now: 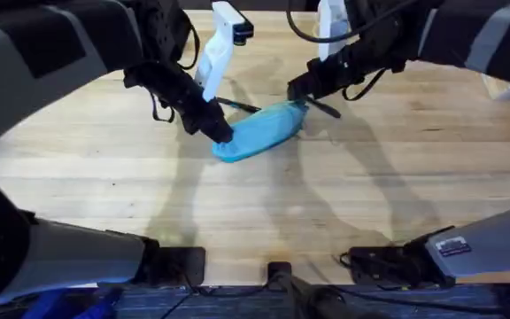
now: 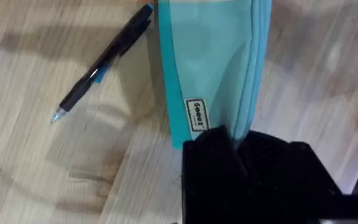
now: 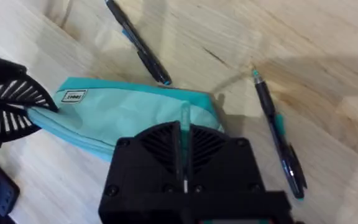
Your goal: Unzip the bag, pick up the pens from the table one at a time and place them inside, then zip the bag closed.
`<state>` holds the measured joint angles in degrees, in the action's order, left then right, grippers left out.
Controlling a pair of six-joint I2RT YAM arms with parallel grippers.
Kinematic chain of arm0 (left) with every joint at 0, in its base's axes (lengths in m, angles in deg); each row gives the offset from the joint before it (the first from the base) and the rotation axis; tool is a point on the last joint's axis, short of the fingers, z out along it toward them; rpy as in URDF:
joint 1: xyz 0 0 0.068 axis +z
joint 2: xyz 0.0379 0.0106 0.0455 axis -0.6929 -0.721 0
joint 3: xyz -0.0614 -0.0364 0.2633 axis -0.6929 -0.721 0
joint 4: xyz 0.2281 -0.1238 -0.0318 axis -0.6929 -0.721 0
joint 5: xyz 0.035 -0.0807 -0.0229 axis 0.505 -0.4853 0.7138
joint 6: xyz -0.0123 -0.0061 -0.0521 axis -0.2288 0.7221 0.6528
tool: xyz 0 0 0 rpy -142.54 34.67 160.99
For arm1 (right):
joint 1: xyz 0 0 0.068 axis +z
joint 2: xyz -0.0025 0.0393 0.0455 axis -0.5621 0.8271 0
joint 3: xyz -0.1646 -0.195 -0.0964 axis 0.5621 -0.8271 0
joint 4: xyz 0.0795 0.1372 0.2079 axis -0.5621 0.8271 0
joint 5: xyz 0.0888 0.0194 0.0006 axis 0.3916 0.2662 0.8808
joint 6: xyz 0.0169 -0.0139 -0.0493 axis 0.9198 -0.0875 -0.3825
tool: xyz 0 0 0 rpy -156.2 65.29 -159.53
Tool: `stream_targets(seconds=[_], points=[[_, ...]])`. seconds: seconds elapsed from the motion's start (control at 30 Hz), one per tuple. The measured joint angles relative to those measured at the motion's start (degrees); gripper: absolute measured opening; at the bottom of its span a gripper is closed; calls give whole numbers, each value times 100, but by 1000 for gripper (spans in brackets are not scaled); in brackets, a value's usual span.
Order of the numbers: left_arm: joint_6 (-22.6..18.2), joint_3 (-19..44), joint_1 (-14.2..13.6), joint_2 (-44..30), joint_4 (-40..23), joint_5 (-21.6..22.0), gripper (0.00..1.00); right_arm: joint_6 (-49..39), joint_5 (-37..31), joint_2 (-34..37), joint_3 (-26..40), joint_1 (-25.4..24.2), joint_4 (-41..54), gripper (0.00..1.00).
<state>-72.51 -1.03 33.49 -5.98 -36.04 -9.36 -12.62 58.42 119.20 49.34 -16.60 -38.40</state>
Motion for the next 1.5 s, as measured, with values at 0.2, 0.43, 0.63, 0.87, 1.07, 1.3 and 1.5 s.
stream_targets(seconds=[0.2,0.43,0.63,0.87,1.07,1.3,1.5], points=[[0,0,0,0,0,0,43,0,2,0,0,2,0,34],[0,0,0,0,-3,0,43,0,350,-107,0,2,4,34],[0,0,0,0,-4,4,43,-1,521,-298,0,79,4,34],[0,0,0,0,-4,20,43,-1,560,-311,0,503,-8,34],[0,0,0,0,-4,23,43,-2,560,-311,0,827,-76,34],[0,0,0,0,-15,32,43,-17,609,-311,0,1177,-133,33],[0,0,0,0,-24,40,43,-158,651,-311,0,1658,-208,32]])
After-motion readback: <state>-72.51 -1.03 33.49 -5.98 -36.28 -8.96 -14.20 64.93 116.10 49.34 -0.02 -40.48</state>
